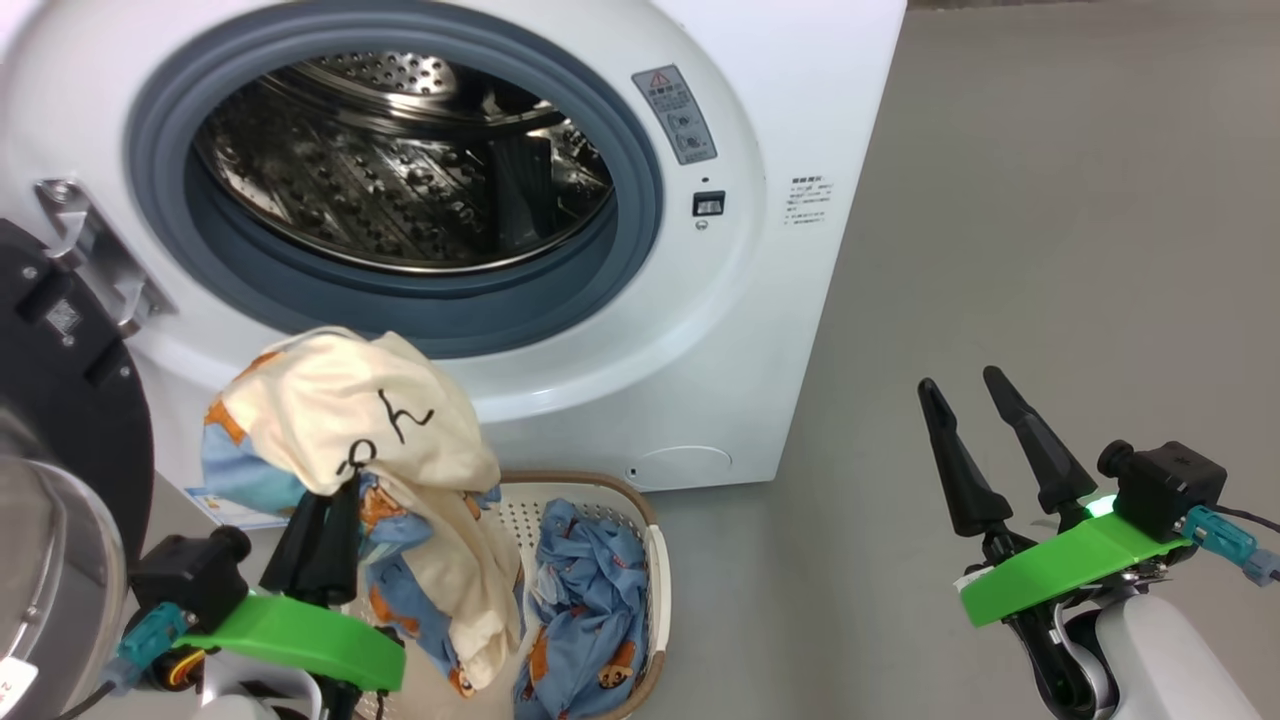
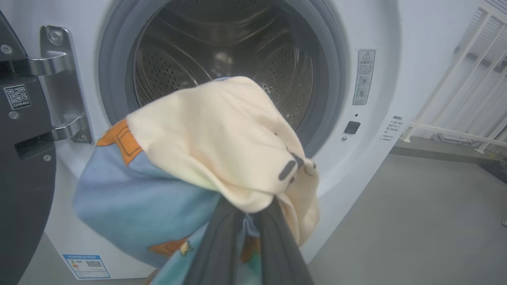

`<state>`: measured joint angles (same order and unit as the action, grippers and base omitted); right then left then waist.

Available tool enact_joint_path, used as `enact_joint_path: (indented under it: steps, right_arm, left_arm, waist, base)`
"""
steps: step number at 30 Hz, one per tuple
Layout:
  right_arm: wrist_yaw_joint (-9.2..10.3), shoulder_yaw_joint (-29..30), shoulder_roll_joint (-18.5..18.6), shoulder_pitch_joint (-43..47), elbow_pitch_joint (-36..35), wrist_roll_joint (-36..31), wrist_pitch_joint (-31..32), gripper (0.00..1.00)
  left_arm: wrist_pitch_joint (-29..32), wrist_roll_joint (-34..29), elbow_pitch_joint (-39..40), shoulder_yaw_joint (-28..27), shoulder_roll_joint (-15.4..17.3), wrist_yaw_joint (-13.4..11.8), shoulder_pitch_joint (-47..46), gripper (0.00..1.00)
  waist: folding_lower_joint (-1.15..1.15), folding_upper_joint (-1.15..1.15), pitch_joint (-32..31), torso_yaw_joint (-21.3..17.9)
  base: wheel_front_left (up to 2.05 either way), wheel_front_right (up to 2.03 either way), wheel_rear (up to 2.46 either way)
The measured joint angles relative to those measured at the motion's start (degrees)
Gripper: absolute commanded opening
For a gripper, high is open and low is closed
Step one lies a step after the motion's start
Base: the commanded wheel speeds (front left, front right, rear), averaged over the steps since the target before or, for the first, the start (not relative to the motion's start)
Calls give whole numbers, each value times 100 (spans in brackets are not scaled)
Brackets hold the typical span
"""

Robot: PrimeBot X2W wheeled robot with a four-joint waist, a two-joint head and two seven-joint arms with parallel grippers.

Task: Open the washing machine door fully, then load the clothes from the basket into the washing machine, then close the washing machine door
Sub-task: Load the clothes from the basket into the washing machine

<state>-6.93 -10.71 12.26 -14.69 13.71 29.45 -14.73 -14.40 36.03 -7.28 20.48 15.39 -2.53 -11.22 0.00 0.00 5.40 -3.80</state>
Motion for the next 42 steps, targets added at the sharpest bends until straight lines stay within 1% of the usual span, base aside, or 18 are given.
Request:
enact_joint_path:
  steps: [5,16,19,24,26,33,38,39,42]
  right_arm:
    - [0,-2,26,1,-19,0,0,100]
    - [0,-13,46,3,-47,0,0,100]
    - [0,-26,55,2,-73,0,0,100]
    - [0,-66,58,-32,-114,-1,0,100]
    - [0,-82,54,-50,-136,-2,0,100]
    - [0,-86,-88,-259,-253,-48,0,100]
    - [0,-57,-191,-459,-393,-93,0,100]
    - [0,-56,-253,-543,-441,-113,0,100]
    - [0,-68,-350,-653,-502,-119,0,100]
  left_arm:
    - [1,-1,189,4,3,-76,82,0]
    - [12,-1,279,1,74,-71,46,0]
    - [12,-34,253,1,87,-29,-180,0]
    - [67,-100,42,-15,113,88,-942,0]
    - [138,-100,-182,-15,119,142,-1224,0]
    - [279,-94,-1358,5,110,501,-2275,0]
    - [261,-96,-2304,-7,86,662,-3172,0]
    - [211,-102,-2662,-18,92,712,-3523,0]
    - [166,-176,-3105,-23,116,792,-4015,0]
  waist:
    - [0,0,-57,42]
    - [0,0,8,13]
    - [0,0,73,-3]
    - [0,0,234,-60]
    - [0,0,324,-93]
    - [0,0,780,-266]
    - [0,0,1208,-435]
    - [0,0,1389,-514]
    - [0,0,1654,-647]
  base:
    - [0,0,0]
    - [0,0,0]
    - [0,0,0]
    - [0,0,0]
    - [0,0,0]
    - [0,0,0]
    - [0,0,0]
    - [0,0,0]
    - [0,0,0]
